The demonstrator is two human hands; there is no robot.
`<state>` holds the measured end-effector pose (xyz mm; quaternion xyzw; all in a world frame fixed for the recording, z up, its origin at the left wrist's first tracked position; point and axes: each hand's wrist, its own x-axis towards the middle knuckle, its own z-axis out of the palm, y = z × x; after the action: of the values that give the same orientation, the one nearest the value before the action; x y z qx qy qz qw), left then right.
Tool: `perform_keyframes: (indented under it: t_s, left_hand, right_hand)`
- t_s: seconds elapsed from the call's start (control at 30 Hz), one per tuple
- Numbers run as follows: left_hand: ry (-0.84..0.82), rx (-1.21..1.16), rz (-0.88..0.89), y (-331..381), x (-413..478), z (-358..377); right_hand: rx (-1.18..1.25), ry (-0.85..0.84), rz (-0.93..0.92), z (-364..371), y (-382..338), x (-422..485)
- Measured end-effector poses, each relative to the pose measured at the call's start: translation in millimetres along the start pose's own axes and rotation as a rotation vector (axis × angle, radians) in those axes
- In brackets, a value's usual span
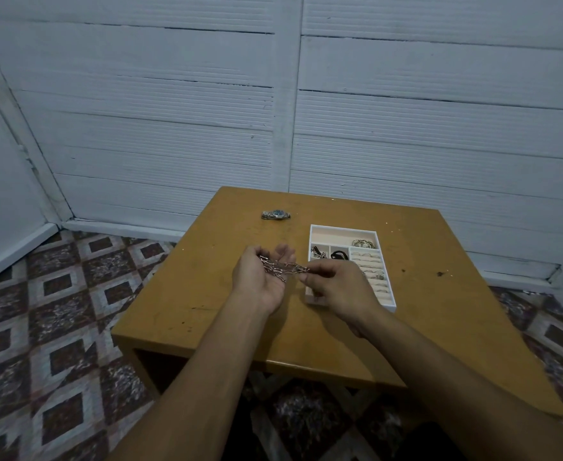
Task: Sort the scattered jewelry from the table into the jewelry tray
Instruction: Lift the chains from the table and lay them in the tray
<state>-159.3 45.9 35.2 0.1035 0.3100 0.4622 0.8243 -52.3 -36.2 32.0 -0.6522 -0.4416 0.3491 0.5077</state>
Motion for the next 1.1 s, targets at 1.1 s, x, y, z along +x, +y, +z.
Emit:
perform_keyframes:
  t_s: [1.1]
  left_hand:
    - [0.000,0.244,-0.032,-30.4,29.0,20.3]
  right_hand:
    - [0.323,0.011,0.019,-46.7,-14.4,29.8]
